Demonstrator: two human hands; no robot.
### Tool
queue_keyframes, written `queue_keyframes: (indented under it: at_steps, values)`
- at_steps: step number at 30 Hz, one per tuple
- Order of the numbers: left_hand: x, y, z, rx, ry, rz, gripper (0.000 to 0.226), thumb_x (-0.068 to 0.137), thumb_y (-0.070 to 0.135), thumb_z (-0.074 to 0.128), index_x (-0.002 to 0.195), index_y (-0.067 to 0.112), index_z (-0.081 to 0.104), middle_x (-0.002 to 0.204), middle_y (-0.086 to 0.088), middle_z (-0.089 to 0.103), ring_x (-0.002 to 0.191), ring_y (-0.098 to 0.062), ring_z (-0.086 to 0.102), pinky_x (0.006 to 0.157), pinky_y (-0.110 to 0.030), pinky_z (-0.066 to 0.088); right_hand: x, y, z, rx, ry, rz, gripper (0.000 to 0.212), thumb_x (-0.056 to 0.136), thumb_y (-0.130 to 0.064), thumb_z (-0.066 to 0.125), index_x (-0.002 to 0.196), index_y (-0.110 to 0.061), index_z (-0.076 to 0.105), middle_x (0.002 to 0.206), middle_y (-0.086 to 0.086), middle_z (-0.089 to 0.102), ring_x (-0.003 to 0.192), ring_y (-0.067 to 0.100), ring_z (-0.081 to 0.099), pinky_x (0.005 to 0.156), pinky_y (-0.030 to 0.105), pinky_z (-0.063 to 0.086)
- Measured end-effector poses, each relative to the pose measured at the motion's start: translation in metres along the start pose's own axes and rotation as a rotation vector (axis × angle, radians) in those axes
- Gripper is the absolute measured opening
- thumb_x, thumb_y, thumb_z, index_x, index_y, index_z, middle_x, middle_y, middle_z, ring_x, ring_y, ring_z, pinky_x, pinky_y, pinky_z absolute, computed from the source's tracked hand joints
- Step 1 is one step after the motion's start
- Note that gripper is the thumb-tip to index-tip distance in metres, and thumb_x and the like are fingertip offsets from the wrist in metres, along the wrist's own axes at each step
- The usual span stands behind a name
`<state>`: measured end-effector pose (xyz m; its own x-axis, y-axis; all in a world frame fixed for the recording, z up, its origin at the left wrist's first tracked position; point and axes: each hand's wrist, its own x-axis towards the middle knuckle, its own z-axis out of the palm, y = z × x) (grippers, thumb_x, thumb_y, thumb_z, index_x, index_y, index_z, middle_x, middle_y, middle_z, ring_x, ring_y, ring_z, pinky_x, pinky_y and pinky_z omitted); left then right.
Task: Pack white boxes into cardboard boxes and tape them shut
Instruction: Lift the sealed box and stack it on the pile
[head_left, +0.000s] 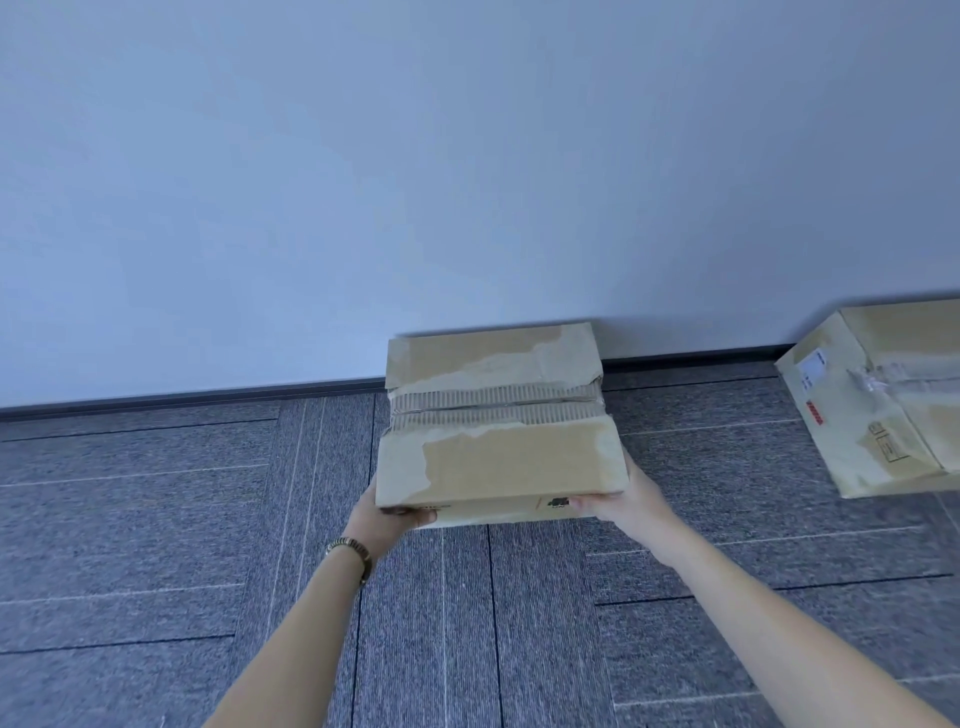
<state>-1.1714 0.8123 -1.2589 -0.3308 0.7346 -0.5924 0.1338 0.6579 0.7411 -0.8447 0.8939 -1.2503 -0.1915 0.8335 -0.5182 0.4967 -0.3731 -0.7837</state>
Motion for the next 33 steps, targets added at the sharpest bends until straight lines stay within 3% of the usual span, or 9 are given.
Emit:
queue_keyframes:
  at_steps: [4,12,15,19,21,24,28,31,33]
  values:
    - [-0.001,-0.001,-0.001,0.065,0.005,0.023,0.054,0.067,0.002,0.087,0.110,0.015,0.057,0.105,-0.003,0.068,0.100,-0.016,0.061,0.097,-0.048,0.052,0.000,-0.002,0.000,-0.040,-0.009,0.006,0.083,0.066,-0.023,0.093,0.133,-0.043,0.050,0.110,-0.022,0.069,0.108,0.004,0.062,0.097,0.046,0.055]
    - [-0.017,0.004,0.004,0.220,0.140,0.050,0.050,0.069,0.014,0.089,0.106,0.023,0.058,0.094,0.009,0.066,0.088,-0.011,0.059,0.079,-0.031,0.052,-0.010,-0.011,-0.007,-0.115,-0.023,0.025,0.087,0.064,-0.038,0.093,0.134,-0.051,0.044,0.114,-0.026,0.066,0.108,0.004,0.059,0.092,0.042,0.056]
    - [-0.028,0.008,0.000,0.275,0.109,-0.050,0.053,0.074,0.017,0.084,0.118,0.018,0.055,0.106,0.000,0.065,0.089,-0.018,0.059,0.085,-0.037,0.055,-0.020,-0.019,-0.010,-0.127,-0.045,0.101,0.068,0.074,-0.025,0.088,0.128,-0.043,0.049,0.108,-0.020,0.065,0.100,0.005,0.060,0.080,0.038,0.060]
    - [-0.057,0.025,-0.008,0.432,-0.006,-0.185,0.063,0.079,0.027,0.081,0.131,0.013,0.049,0.104,-0.003,0.060,0.071,-0.014,0.054,0.058,-0.026,0.051,-0.046,-0.046,-0.017,-0.163,-0.058,0.176,0.048,0.084,-0.023,0.077,0.125,-0.030,0.052,0.115,-0.008,0.064,0.097,0.010,0.061,0.085,0.040,0.060]
    - [-0.083,0.046,-0.010,0.514,-0.018,-0.182,0.066,0.084,0.030,0.077,0.138,0.012,0.044,0.101,-0.001,0.056,0.070,-0.011,0.053,0.055,-0.021,0.045,-0.068,-0.067,-0.024,-0.176,-0.078,0.202,0.040,0.089,-0.028,0.072,0.122,-0.027,0.050,0.124,-0.002,0.060,0.097,0.014,0.060,0.086,0.041,0.060]
    - [-0.123,0.083,-0.012,0.627,-0.046,-0.165,0.064,0.089,0.028,0.072,0.142,0.010,0.041,0.109,-0.002,0.057,0.073,-0.008,0.053,0.057,-0.019,0.046,-0.110,-0.100,-0.040,-0.213,-0.116,0.239,0.056,0.095,-0.034,0.064,0.145,-0.019,0.042,0.132,0.005,0.052,0.106,0.021,0.059,0.089,0.039,0.058]
    - [-0.183,0.153,-0.014,0.775,-0.197,-0.111,0.068,0.090,0.028,0.069,0.148,0.011,0.038,0.139,-0.007,0.054,0.088,-0.011,0.055,0.065,-0.015,0.045,-0.169,-0.155,-0.073,-0.362,-0.162,0.229,0.056,0.098,-0.033,0.057,0.147,-0.011,0.042,0.145,0.010,0.050,0.123,0.025,0.055,0.098,0.034,0.047]
    - [-0.238,0.222,-0.011,0.851,-0.284,-0.061,0.056,0.092,0.029,0.068,0.141,0.012,0.047,0.139,-0.006,0.055,0.116,-0.018,0.058,0.093,-0.026,0.050,-0.220,-0.199,-0.108,-0.398,-0.171,0.246,0.061,0.100,-0.035,0.054,0.153,-0.010,0.037,0.153,0.007,0.044,0.133,0.024,0.048,0.096,0.029,0.041]
    - [-0.277,0.268,-0.010,0.857,-0.325,-0.053,0.053,0.091,0.031,0.068,0.138,0.013,0.050,0.137,-0.006,0.056,0.122,-0.021,0.056,0.103,-0.033,0.048,-0.257,-0.230,-0.134,-0.412,-0.177,0.254,0.058,0.101,-0.036,0.052,0.151,-0.011,0.039,0.154,0.006,0.044,0.135,0.023,0.047,0.102,0.030,0.040]
